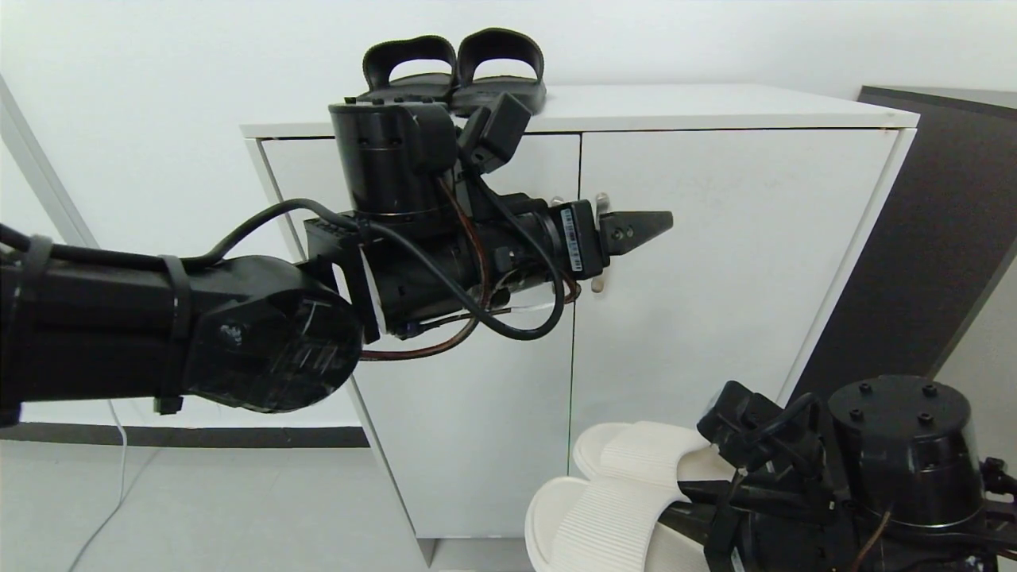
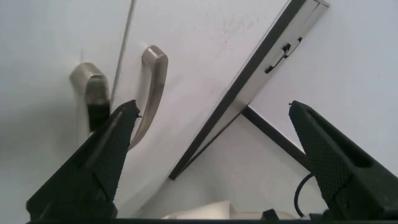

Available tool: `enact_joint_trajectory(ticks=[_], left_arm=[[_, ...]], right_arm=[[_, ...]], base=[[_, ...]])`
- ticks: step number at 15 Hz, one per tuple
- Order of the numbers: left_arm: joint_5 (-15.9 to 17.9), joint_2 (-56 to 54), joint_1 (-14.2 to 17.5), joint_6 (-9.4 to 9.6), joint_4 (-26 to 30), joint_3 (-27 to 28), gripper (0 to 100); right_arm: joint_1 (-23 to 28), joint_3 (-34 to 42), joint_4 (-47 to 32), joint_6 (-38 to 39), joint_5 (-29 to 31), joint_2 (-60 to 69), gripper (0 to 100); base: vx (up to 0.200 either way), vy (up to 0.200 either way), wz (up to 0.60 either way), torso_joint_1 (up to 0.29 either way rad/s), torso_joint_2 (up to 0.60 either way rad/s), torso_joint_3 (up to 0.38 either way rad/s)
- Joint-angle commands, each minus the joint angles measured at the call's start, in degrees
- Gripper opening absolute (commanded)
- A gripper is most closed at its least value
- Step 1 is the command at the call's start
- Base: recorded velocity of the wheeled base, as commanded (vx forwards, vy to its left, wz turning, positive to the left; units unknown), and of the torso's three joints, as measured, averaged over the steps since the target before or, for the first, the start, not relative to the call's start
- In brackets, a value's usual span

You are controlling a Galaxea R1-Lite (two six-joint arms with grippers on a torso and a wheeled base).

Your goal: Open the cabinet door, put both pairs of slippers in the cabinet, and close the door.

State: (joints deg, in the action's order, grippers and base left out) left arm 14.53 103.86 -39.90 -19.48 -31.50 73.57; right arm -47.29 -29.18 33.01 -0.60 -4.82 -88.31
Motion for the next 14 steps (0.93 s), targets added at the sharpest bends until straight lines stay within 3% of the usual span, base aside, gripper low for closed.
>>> enact_joint_trajectory(ticks=[1, 6, 7, 12, 14], left_arm=[[-0.4, 2.4, 0.4, -0.03, 0.7, 1.7, 100], [-0.6, 4.2, 0.3, -0.03, 2.4, 4.1, 100], [-0.6, 4.5, 0.3, -0.03, 2.4, 4.1, 0], [-0.5, 3.2, 0.2, -0.38, 2.1, 2.1, 0], [-0.2, 1.6, -0.4, -0.38, 2.0, -0.4, 0]], right_arm=[[-0.1, 0.0, 0.0, 0.0, 0.0, -0.1, 0], [0.0, 0.1, 0.0, 0.0, 0.0, -0.1, 0], [0.0, 0.1, 0.0, 0.0, 0.0, 0.0, 0], [-0.1, 0.8, -0.1, 0.1, -1.1, 0.3, 0], [-0.2, 2.6, 0.0, 0.0, -5.3, 1.5, 0]], base=[[0.0, 0.0, 0.0, 0.0, 0.0, 0.0], [0.0, 0.0, 0.0, 0.0, 0.0, 0.0], [0.0, 0.0, 0.0, 0.0, 0.0, 0.0], [0.0, 0.0, 0.0, 0.0, 0.0, 0.0], [0.0, 0.0, 0.0, 0.0, 0.0, 0.0]])
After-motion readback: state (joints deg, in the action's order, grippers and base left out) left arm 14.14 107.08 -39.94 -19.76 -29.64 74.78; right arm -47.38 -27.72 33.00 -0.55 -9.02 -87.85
